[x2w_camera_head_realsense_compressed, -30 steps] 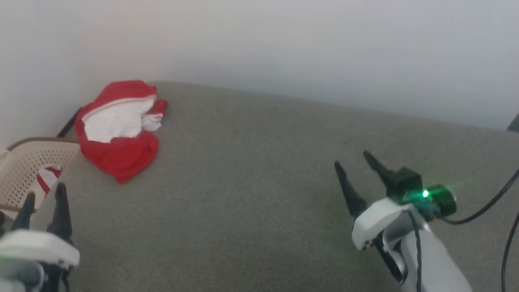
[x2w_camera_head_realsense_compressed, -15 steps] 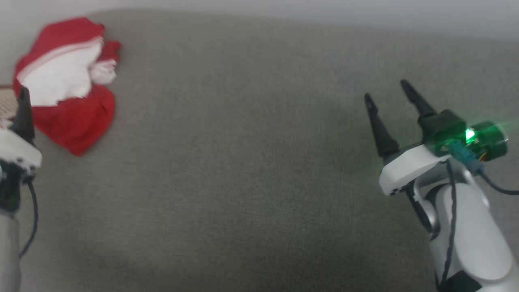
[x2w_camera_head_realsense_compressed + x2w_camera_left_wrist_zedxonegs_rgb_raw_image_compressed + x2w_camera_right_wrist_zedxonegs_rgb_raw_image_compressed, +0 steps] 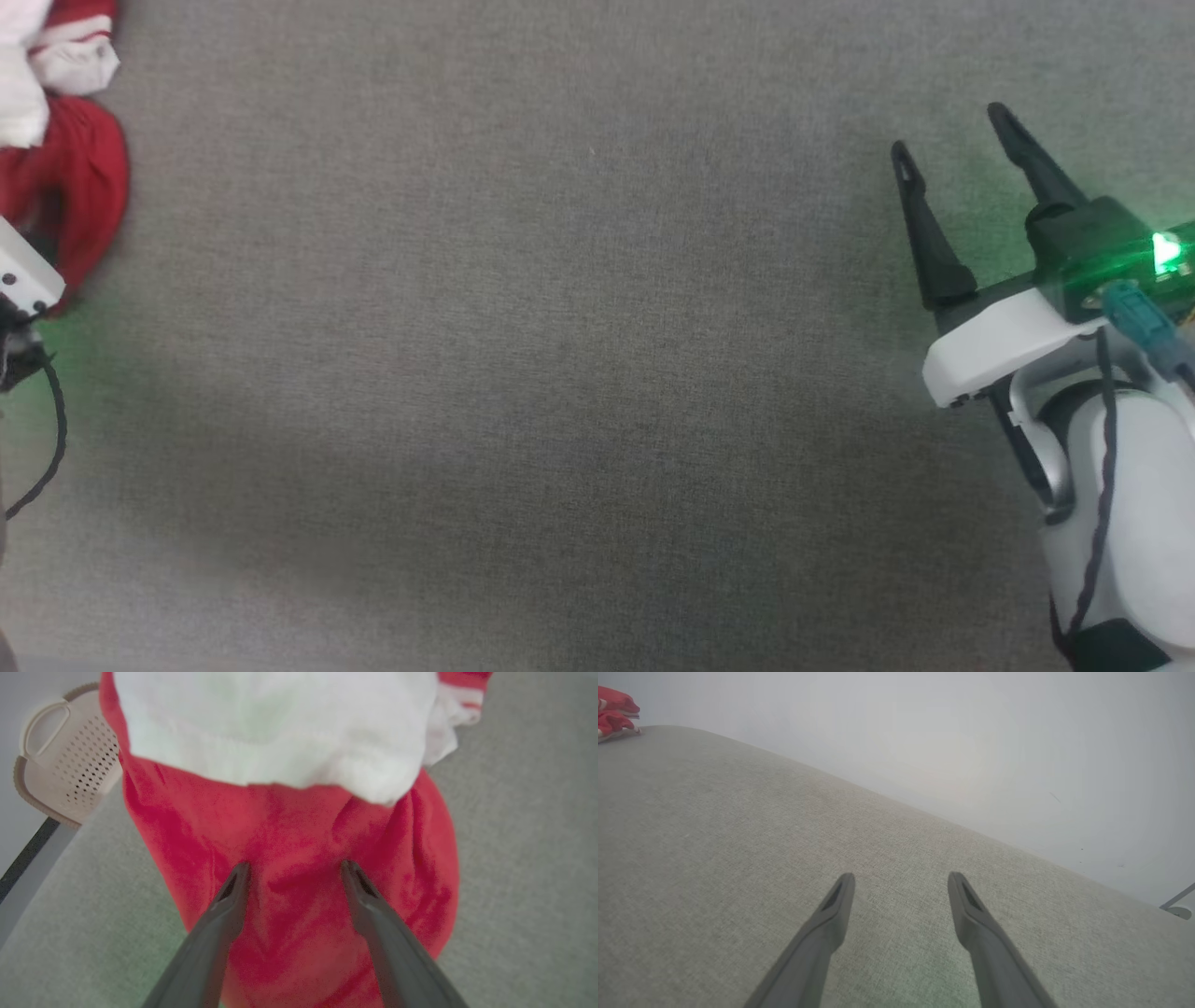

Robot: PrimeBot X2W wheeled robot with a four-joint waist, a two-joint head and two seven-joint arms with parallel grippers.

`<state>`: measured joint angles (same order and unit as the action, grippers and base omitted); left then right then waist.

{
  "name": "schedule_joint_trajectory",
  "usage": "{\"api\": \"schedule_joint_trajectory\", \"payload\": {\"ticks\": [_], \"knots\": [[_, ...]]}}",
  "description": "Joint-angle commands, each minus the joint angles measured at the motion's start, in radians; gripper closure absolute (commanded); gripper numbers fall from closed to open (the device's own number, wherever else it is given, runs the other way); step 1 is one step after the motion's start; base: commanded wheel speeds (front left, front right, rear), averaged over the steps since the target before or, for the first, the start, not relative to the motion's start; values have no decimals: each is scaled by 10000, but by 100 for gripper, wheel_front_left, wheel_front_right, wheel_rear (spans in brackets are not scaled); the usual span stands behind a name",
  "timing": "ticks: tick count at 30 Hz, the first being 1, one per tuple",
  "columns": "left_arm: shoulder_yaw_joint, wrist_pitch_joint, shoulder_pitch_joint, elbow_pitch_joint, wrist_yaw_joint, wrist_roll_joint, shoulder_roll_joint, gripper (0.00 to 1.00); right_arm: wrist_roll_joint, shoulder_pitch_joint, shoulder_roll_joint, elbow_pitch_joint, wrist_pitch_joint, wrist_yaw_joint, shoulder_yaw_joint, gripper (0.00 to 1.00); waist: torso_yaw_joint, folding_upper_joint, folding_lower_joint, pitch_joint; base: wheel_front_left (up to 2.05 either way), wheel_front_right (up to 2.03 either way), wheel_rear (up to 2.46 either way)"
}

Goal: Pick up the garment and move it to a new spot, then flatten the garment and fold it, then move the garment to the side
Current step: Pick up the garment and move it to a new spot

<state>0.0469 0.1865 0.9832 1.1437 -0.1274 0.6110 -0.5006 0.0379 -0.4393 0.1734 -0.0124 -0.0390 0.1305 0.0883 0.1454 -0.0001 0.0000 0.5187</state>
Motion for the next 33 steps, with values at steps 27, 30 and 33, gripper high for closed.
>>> {"api": "schedule_joint_trajectory", "payload": {"ticks": [27,30,33], "knots": [[-1082,-994,1413,794,-18,-609,-1049,100,-124,308,-61,-457,-193,4,-527,0,4,1,0,-833,0,0,0],[-1375,-1385,1532,504,-24,-795,-1314,100,-151,447,-238,-94,82,4,-633,0,29,1,0,-1383,0,0,0],[-1757,-1649,1668,31,-29,-896,-1579,100,-182,555,-410,247,321,4,-712,0,40,1,0,-1899,0,0,0]]}}
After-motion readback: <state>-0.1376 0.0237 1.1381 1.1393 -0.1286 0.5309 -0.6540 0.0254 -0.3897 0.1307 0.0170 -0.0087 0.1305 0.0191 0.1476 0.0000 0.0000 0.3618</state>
